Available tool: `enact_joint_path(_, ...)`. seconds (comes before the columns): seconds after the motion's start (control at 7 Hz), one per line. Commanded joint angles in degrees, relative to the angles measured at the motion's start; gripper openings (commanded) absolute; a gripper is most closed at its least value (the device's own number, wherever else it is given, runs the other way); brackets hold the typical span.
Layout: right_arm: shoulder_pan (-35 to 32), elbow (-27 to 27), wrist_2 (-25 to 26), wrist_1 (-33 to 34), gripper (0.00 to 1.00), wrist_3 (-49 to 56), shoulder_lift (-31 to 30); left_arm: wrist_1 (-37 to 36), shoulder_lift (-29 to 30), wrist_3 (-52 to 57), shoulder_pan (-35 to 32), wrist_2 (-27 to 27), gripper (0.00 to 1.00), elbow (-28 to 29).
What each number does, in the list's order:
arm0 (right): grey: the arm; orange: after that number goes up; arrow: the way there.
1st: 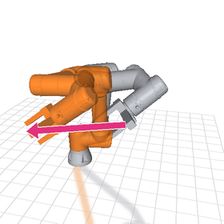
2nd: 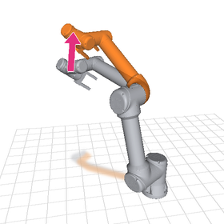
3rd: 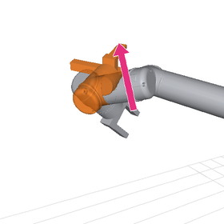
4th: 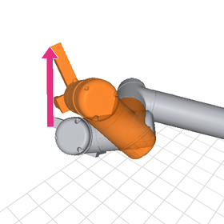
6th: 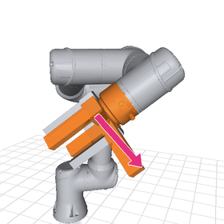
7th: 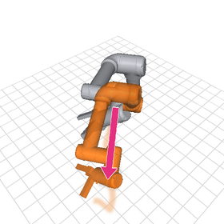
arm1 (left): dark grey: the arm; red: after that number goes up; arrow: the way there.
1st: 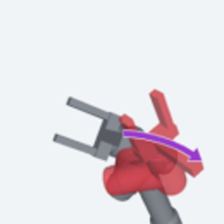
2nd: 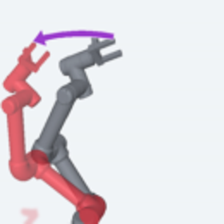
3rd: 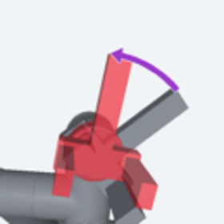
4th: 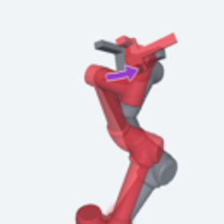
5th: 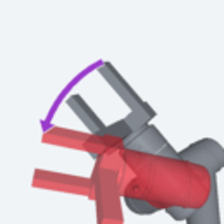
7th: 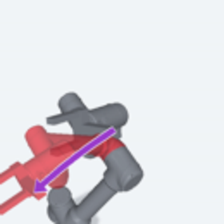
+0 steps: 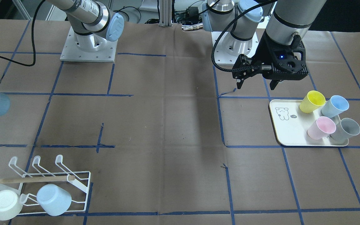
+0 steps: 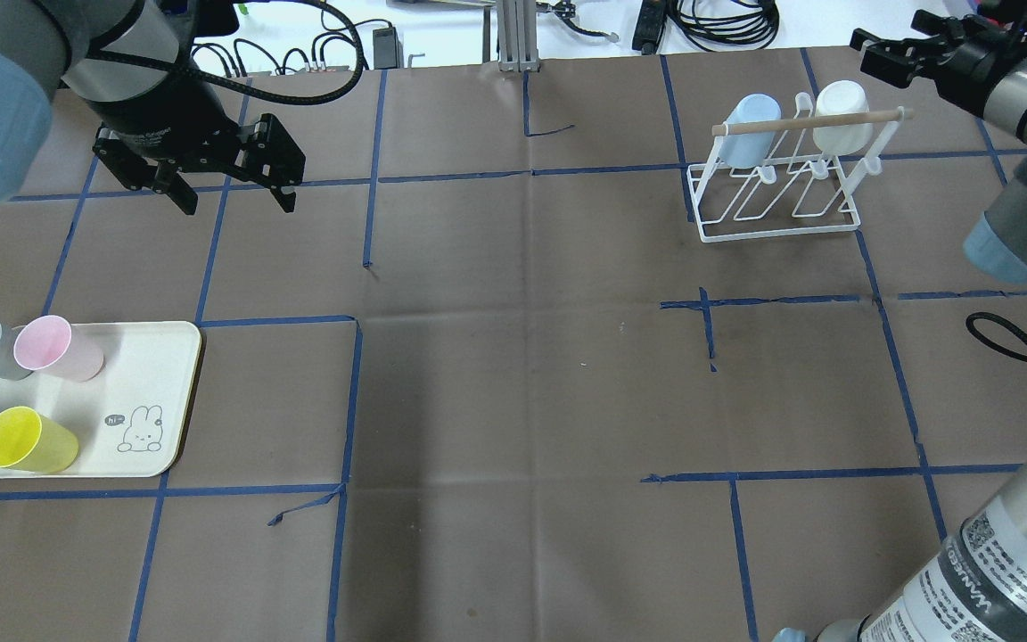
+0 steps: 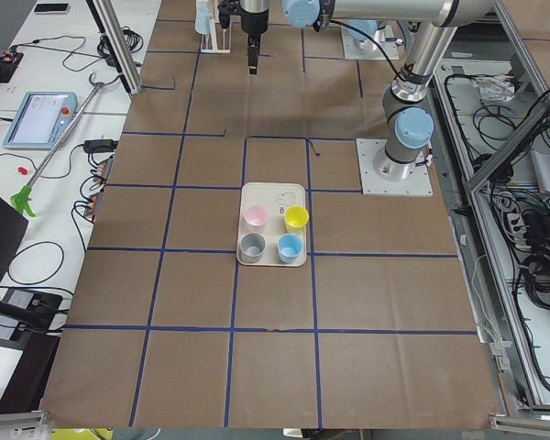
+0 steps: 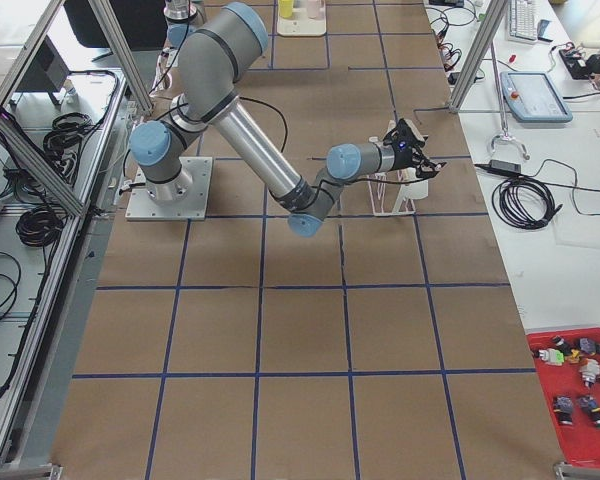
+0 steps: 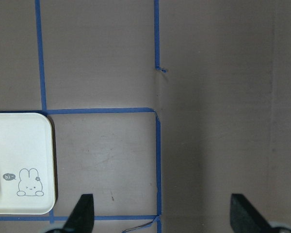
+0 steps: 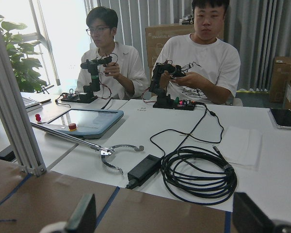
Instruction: Transfer IKEA cup to right arm and place on rack
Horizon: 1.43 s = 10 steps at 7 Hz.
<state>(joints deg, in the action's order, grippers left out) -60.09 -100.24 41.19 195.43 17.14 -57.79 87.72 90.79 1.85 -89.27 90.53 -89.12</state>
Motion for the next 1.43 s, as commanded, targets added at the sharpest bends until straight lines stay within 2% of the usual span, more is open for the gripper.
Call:
enact_joint_path(0.0, -0.38, 0.13, 6.07, -14.64, 1.00, 7.60, -7.13, 0.08, 0.09, 0.00, -0.03, 0.00, 1.00, 0.00)
enact_joint_path(0.14, -0.55, 0.13, 9.58, -23.34, 1.00, 8.25, -11.60, 0.08, 0.01, 0.00, -0.03, 0.00, 1.00, 0.00)
enact_joint_path(0.43, -2.91, 0.04, 19.93, -33.75, 1.00, 8.26, -16.99, 0.08, 0.01, 0.00, -0.03, 0.00, 1.00, 0.00)
enact_joint_path(0.57, -5.28, 0.13, 28.86, -39.10, 1.00, 7.99, -18.40, 0.08, 0.09, 0.00, -0.03, 0.00, 1.00, 0.00)
enact_joint_path(0.71, -7.04, 1.09, 31.99, -47.34, 1.00, 7.82, -20.24, -0.01, 0.01, 0.00, -0.03, 0.00, 1.00, 0.00)
enact_joint_path(1.0, -9.51, 4.16, 32.29, -69.64, 1.00, 7.29, -24.63, 0.08, 0.09, 0.00, -0.03, 0.00, 1.00, 0.00)
enact_joint_path(1.14, -11.26, 5.65, 32.55, -76.62, 1.00, 7.11, -25.61, -0.01, 0.09, 0.00, -0.03, 0.00, 1.00, 0.00)
enact_joint_path(1.29, -13.10, 6.54, 35.34, -83.82, 1.00, 6.85, -25.97, -0.01, 0.09, 0.00, -0.03, 0.00, 1.00, 0.00)
